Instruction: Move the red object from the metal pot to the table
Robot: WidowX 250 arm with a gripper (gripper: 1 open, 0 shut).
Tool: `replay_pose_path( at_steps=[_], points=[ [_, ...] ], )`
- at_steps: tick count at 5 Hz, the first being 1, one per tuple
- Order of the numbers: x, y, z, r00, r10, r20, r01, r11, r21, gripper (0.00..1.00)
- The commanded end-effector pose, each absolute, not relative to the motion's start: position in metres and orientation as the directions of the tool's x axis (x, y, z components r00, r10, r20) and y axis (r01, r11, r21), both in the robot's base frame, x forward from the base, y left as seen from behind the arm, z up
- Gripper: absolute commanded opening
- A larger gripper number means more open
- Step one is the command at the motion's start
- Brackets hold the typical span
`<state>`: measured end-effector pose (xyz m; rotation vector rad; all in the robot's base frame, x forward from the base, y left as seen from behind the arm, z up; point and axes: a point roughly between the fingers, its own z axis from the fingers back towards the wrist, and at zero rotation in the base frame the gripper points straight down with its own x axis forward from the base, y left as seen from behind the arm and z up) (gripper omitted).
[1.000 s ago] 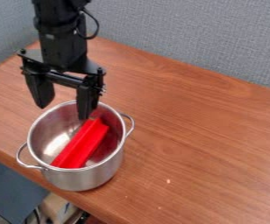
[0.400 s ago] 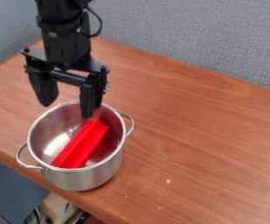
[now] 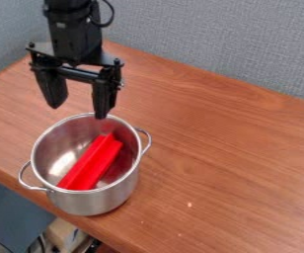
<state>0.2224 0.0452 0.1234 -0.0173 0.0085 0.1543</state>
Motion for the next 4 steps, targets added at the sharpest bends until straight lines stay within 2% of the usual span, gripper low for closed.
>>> replay_pose_path(
  at_steps=[1, 4],
  points=[
    [0.2309, 0.0523, 0.1333, 0.983, 0.178, 0.046, -0.177, 0.984, -0.017, 1.0],
    [0.2279, 0.0525, 0.1284, 0.978, 0.201, 0.049, -0.2, 0.979, -0.027, 1.0]
  ],
)
